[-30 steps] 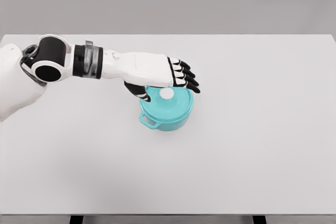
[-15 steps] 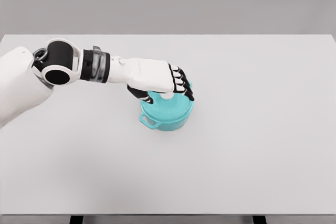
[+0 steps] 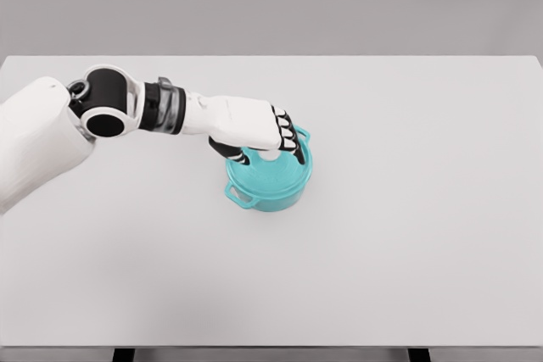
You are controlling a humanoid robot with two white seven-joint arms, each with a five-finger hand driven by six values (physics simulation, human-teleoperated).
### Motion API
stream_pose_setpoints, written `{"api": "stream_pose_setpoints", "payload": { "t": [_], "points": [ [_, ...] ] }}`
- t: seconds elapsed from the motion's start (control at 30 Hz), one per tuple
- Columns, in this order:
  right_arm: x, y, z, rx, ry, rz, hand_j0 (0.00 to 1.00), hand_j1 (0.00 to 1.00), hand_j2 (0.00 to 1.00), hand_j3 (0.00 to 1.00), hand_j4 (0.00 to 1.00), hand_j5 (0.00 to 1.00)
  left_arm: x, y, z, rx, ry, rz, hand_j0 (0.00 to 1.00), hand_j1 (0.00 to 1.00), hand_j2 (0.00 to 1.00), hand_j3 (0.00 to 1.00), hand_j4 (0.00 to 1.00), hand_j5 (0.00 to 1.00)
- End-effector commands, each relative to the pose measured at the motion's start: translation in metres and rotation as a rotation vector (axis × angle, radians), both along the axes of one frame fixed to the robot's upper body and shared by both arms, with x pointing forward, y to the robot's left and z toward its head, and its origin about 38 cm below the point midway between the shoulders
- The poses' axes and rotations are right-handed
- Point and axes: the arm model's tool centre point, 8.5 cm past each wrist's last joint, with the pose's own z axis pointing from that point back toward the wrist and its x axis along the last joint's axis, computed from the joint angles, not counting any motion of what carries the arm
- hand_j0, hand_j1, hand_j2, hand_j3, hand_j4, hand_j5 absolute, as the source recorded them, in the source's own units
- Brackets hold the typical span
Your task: Open the lid of the pot with left arm
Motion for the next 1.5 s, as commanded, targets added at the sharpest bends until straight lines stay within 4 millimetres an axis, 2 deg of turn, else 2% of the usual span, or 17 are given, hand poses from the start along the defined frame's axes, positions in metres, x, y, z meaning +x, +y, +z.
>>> {"api": "stream_pose_setpoints", "payload": {
  "t": [0.0,0.2,0.3,0.63,1.0,1.2,1.23,1.33,1.47],
  "points": [
    [0.000,0.000,0.000,-0.001,0.001,0.000,1.00,1.00,1.00,1.00,1.00,1.00,0.000,0.000,-0.002,0.002,0.004,0.002,0.82,0.82,0.82,0.82,0.82,0.82],
    [0.000,0.000,0.000,0.000,0.000,0.000,1.00,1.00,1.00,1.00,1.00,1.00,0.000,-0.001,-0.006,0.022,-0.003,-0.001,0.79,0.79,0.79,0.79,0.79,0.79],
    [0.000,0.000,0.000,0.000,0.000,0.000,1.00,1.00,1.00,1.00,1.00,1.00,0.000,-0.001,-0.006,0.024,-0.005,0.000,0.73,0.73,0.73,0.73,0.73,0.73],
    [0.000,0.000,0.000,0.000,0.000,0.000,1.00,1.00,1.00,1.00,1.00,1.00,0.000,-0.002,-0.006,0.029,-0.008,-0.002,0.64,0.64,0.64,0.64,0.64,0.64],
    [0.000,0.000,0.000,0.000,0.000,0.000,1.00,1.00,1.00,1.00,1.00,1.00,-0.001,-0.002,-0.007,0.028,-0.007,-0.003,0.42,0.42,0.42,0.42,0.42,0.42],
    [0.000,0.000,0.000,0.000,0.000,0.000,1.00,1.00,1.00,1.00,1.00,1.00,0.000,-0.001,-0.003,0.026,-0.013,-0.003,0.41,0.41,0.41,0.41,0.41,0.41],
    [0.000,0.000,0.000,0.000,0.000,0.000,1.00,1.00,1.00,1.00,1.00,1.00,0.001,-0.001,0.003,0.026,-0.027,-0.005,0.41,0.41,0.41,0.41,0.41,0.41],
    [0.000,0.000,0.000,0.000,0.000,0.000,1.00,1.00,1.00,1.00,1.00,1.00,0.007,0.011,0.013,0.037,-0.050,0.019,0.41,0.41,0.41,0.41,0.41,0.41],
    [0.000,0.000,0.000,-0.001,0.001,0.000,1.00,1.00,1.00,1.00,1.00,1.00,0.014,0.042,0.021,0.069,-0.071,0.077,0.41,0.41,0.41,0.41,0.41,0.41]
  ]
}}
